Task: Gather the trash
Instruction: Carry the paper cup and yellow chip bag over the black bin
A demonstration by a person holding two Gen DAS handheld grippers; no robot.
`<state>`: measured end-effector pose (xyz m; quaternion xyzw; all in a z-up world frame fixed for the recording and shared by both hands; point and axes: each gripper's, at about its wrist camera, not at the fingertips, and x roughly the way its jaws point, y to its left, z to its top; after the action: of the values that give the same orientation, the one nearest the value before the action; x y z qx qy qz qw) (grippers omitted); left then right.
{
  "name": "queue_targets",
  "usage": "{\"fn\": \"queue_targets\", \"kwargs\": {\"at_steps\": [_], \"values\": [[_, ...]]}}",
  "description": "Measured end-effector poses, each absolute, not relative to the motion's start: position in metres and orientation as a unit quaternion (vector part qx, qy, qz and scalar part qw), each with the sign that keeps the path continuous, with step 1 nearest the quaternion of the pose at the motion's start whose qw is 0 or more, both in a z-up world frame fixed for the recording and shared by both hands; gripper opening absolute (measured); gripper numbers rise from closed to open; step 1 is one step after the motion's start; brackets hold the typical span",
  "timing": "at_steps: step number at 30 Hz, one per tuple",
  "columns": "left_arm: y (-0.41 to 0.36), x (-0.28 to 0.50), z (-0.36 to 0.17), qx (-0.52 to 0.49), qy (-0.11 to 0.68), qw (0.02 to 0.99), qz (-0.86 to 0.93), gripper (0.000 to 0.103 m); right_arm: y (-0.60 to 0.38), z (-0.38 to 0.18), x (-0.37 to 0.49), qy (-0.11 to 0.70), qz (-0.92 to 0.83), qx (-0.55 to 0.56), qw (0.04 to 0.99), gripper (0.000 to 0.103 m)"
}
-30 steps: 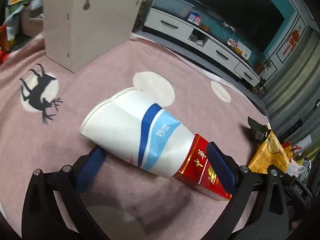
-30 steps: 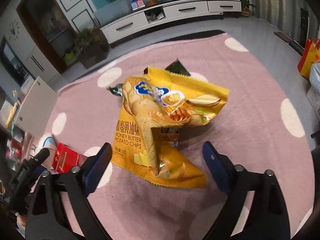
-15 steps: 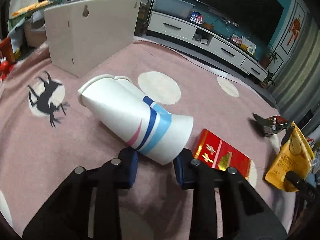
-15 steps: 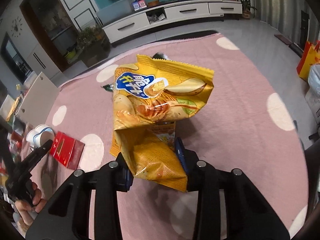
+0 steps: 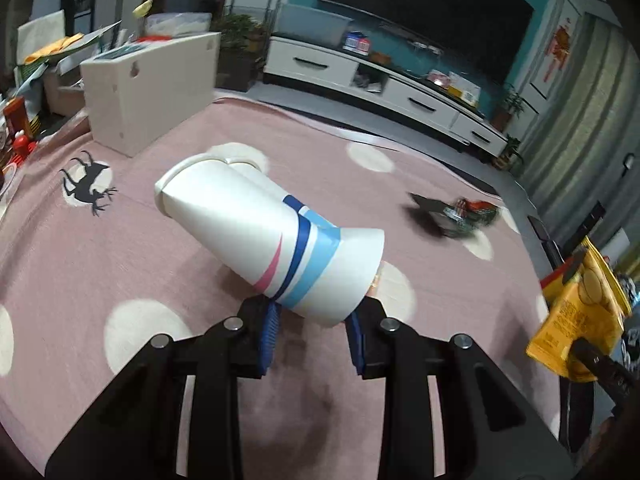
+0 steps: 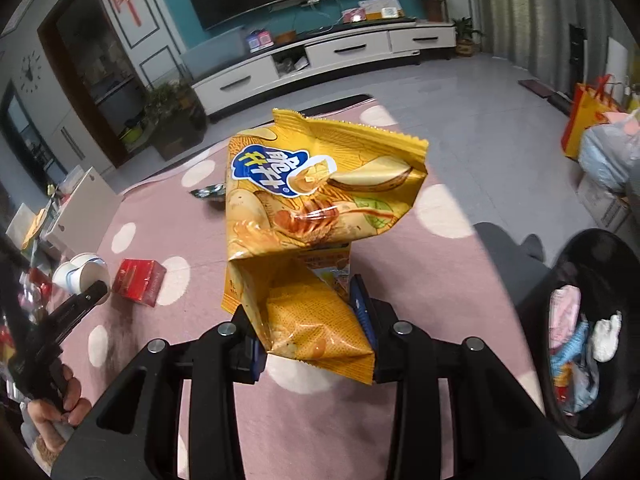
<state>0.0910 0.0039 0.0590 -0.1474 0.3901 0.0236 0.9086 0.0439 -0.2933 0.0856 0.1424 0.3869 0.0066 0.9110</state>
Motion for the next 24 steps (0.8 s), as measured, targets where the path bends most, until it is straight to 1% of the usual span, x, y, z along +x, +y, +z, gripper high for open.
{"fn": "queue_targets", "kwargs": {"at_steps": [16,24], "values": [[-0.142,0.036,0.115,-0.076,0.346,0.931,-0.086,0.030,-0.366,0.130,0.002,0.325,-0.025,0.199,0.924,0.037],[-0.210,0.016,0.131,-0.041,0.328,0.931,-0.154,0.030,-0.415,0.146,-0.025,0.294,-0.089,0.212,0.928,0.037]]}}
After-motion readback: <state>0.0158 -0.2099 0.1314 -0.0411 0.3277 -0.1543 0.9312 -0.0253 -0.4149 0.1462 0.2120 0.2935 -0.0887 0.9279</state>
